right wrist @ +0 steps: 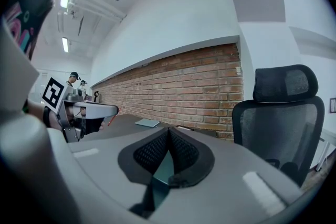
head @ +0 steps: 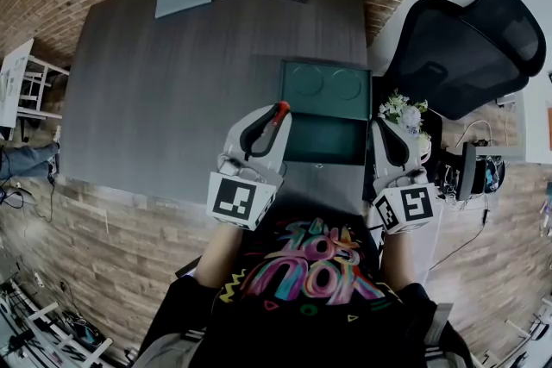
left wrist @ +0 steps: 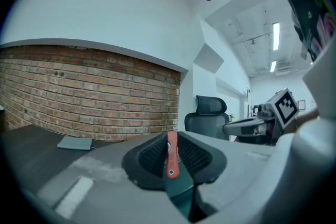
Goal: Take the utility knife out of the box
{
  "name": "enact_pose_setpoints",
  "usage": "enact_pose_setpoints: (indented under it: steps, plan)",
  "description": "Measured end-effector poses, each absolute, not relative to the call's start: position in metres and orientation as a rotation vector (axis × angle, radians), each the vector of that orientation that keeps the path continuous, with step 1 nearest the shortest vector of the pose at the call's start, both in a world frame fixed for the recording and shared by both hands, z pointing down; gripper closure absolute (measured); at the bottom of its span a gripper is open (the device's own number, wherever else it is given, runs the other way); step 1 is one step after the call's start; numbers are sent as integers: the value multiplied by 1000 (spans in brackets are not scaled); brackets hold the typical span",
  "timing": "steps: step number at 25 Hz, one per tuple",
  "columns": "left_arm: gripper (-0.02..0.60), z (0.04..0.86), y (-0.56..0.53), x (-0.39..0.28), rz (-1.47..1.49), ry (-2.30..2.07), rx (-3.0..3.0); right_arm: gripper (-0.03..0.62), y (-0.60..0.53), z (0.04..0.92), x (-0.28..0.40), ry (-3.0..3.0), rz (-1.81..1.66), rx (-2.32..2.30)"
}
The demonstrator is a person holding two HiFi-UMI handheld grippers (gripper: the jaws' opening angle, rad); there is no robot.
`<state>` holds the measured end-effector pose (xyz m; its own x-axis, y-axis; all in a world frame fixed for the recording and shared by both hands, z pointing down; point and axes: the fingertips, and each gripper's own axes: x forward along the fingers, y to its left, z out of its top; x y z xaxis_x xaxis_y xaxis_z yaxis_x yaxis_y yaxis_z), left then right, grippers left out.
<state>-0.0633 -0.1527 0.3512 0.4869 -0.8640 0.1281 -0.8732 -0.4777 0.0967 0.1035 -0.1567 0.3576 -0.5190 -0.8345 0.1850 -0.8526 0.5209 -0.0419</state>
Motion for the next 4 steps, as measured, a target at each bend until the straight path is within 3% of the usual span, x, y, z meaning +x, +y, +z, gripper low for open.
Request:
enact_pose_setpoints:
  steps: [4]
  plan:
    - [520, 354, -152, -61, 108, -1498, 2580, 595, -156, 360, 107, -2603, 190, 1462]
